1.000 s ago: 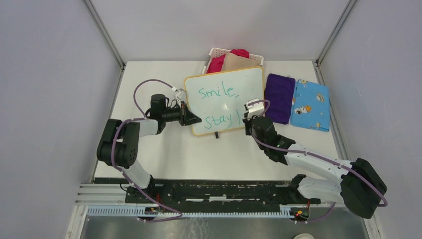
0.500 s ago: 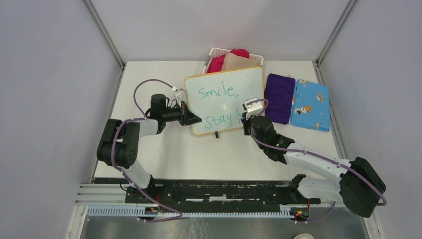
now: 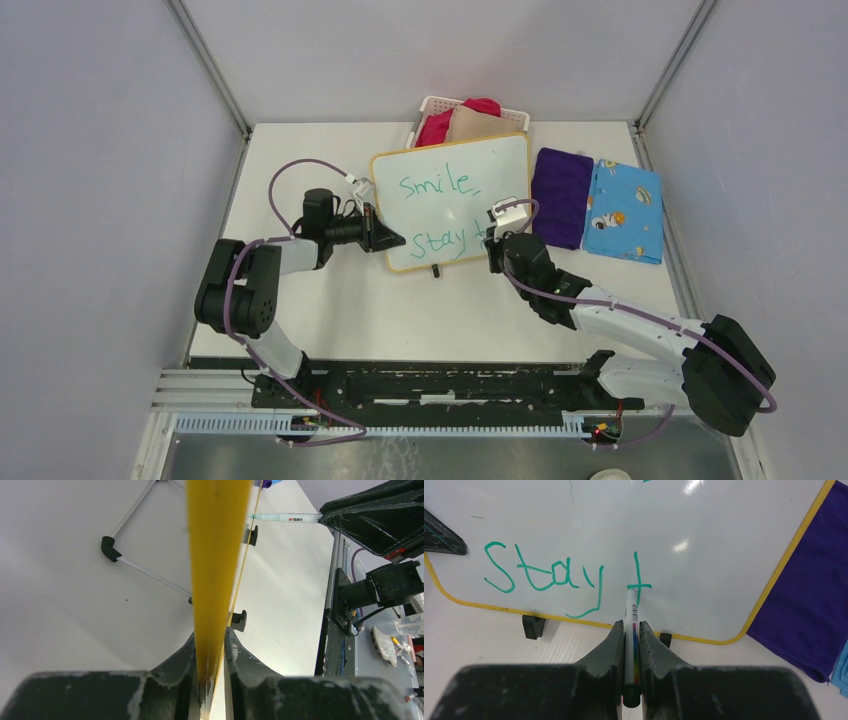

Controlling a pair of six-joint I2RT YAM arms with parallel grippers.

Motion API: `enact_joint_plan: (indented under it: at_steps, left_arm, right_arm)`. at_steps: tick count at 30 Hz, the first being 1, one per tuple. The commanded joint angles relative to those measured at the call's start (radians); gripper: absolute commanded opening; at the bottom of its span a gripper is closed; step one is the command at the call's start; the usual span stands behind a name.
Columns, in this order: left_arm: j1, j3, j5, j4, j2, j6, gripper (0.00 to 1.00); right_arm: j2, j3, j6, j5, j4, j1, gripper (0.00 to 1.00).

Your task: Write a sentence on the whiteboard

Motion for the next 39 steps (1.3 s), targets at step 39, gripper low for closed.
enact_joint_plan:
  at_steps: [39]
  left_arm:
    - [-0.024, -0.009, -0.104, -0.150, 0.045, 0.061, 0.02]
  right_arm:
    - [-0.276, -0.059, -0.071, -0.027, 0.139, -0.018, 0.00]
